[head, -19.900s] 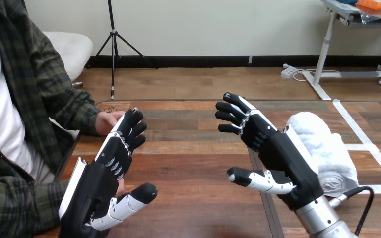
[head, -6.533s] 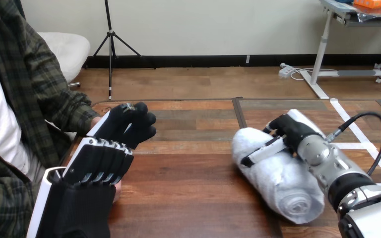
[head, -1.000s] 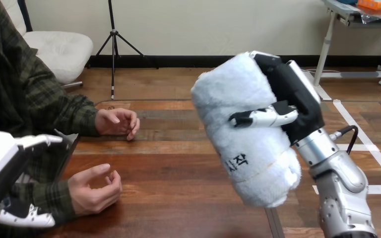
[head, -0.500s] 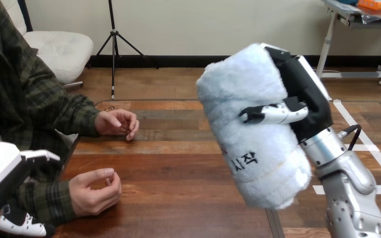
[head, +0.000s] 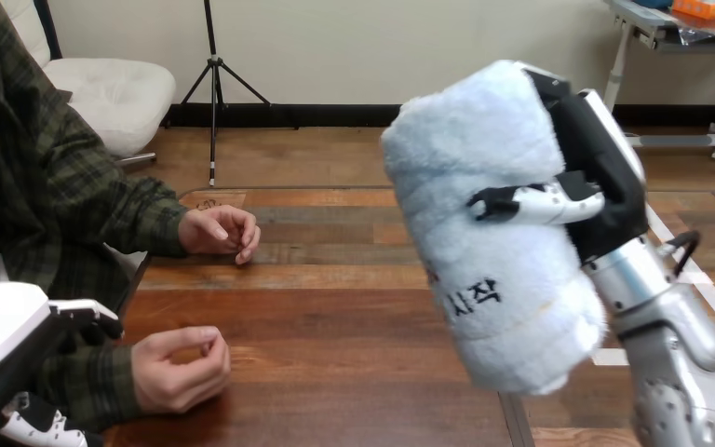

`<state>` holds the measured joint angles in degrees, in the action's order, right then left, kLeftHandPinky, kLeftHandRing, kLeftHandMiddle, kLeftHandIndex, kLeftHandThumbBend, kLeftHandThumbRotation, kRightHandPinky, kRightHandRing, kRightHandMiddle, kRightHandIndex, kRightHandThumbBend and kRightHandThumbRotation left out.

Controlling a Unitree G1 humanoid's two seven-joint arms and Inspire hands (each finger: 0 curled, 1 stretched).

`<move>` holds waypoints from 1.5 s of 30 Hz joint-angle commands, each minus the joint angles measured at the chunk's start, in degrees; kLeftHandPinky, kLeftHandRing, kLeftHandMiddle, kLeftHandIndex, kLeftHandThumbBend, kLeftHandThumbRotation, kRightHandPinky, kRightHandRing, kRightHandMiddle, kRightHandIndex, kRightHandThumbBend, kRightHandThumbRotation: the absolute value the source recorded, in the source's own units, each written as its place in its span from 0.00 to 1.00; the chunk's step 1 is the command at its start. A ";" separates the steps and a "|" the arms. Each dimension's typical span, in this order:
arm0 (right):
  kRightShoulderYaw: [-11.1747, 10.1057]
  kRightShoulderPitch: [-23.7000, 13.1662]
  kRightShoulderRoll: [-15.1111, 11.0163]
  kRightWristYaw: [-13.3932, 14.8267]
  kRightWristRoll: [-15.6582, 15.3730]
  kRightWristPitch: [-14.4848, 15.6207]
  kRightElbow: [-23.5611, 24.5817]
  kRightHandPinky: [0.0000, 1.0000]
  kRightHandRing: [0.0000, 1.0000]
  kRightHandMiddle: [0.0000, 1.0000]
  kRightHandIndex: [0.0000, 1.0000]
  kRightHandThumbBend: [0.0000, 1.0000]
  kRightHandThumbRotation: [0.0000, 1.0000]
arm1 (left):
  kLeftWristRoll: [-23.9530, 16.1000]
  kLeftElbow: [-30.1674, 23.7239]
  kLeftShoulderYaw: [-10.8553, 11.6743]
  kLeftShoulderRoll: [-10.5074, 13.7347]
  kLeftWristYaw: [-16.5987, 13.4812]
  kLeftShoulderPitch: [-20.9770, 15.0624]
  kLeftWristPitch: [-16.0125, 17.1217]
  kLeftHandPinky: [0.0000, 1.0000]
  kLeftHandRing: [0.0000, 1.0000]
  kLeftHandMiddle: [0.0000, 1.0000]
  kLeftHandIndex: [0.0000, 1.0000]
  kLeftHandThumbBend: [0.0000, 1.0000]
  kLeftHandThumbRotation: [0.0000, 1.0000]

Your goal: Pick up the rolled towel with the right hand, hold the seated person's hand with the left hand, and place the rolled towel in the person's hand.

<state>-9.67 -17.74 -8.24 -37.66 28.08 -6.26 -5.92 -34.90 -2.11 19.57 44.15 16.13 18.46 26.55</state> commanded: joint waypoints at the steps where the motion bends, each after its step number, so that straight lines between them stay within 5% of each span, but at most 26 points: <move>1: -1.22 -0.73 -1.72 1.66 2.03 1.61 7.80 0.08 0.13 0.20 0.22 0.71 0.00 | -1.24 2.46 -2.20 2.32 -2.62 -4.67 0.20 0.58 0.65 0.70 0.70 1.00 0.13; 23: -1.14 2.40 -3.55 4.34 6.27 7.43 17.48 0.08 0.13 0.20 0.20 0.70 0.00 | -5.47 7.37 -8.43 1.92 -7.07 -8.44 -1.27 0.55 0.61 0.67 0.68 1.00 0.11; 29: -1.63 3.18 -3.77 4.22 9.99 10.33 19.40 0.08 0.12 0.19 0.21 0.71 0.00 | -5.50 9.41 -9.87 1.97 -8.73 -9.57 -0.37 0.54 0.59 0.66 0.66 1.00 0.09; 35: -2.45 3.92 -4.58 3.87 13.98 13.50 20.57 0.08 0.13 0.20 0.22 0.73 0.00 | -5.72 11.90 -11.20 1.97 -11.47 -10.70 1.06 0.53 0.57 0.63 0.63 1.00 0.07; 45: -3.47 4.23 -5.36 1.50 15.60 13.16 20.93 0.09 0.14 0.21 0.22 0.74 0.00 | -8.01 17.70 -13.74 2.16 -19.13 -13.09 5.01 0.49 0.52 0.57 0.58 1.00 0.04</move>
<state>-11.26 -11.75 -12.16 -35.72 41.97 7.21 11.85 -41.72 12.59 7.85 44.31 1.39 9.57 29.03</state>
